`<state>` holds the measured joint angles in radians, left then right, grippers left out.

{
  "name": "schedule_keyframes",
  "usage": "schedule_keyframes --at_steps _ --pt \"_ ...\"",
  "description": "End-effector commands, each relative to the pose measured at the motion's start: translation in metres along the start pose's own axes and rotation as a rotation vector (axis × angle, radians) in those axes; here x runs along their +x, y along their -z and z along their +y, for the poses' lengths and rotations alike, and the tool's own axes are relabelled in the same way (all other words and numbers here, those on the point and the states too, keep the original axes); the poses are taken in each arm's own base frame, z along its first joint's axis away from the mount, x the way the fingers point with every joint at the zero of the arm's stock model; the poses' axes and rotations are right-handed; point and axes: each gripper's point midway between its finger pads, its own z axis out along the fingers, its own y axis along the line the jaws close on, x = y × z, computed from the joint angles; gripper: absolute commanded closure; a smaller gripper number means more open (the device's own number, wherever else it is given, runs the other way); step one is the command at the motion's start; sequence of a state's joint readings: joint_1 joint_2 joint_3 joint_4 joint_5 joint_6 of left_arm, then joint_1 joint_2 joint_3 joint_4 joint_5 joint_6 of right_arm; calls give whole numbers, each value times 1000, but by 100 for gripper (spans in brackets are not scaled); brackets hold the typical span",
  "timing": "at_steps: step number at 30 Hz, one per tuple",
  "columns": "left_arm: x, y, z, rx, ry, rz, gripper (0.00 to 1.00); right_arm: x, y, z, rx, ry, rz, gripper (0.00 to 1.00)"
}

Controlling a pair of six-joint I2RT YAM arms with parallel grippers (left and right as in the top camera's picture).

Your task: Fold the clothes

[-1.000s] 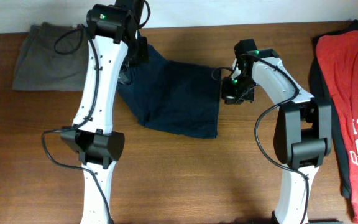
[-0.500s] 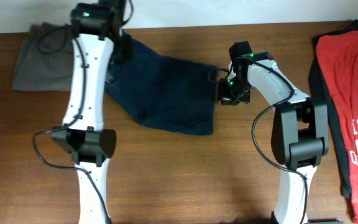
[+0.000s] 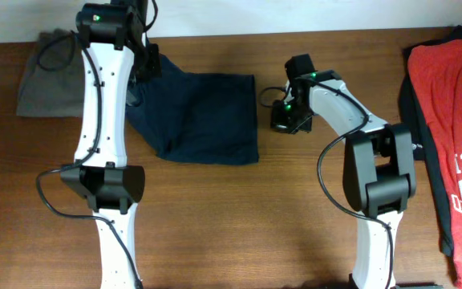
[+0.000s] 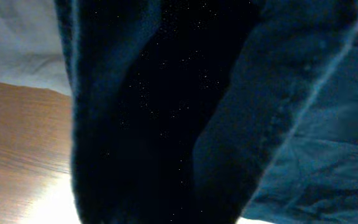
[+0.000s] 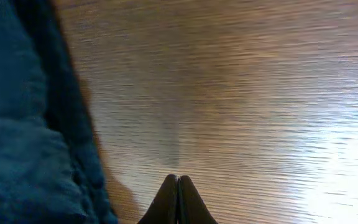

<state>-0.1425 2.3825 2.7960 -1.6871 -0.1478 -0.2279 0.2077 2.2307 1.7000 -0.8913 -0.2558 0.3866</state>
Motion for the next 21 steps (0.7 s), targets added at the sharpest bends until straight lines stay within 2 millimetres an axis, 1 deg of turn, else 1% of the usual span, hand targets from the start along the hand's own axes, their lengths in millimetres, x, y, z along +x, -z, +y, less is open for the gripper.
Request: schedule_keyframes --at_steps 1,4,6,9,15,21 --pt "-7 25 -7 40 49 -69 99 9 -9 14 -22 11 24 96" --pt "-9 26 -15 64 69 -82 98 12 -12 22 -25 28 22 96" --pt "-12 28 -23 88 86 -95 91 13 -15 27 -27 37 23 96" --pt "-18 30 -35 119 127 -124 88 17 -19 34 -27 42 28 96" --pt "-25 32 -56 155 178 -158 88 21 -22 42 -30 58 31 96" --pt "-23 24 -88 200 142 -153 88 25 -24 46 -29 62 38 96"
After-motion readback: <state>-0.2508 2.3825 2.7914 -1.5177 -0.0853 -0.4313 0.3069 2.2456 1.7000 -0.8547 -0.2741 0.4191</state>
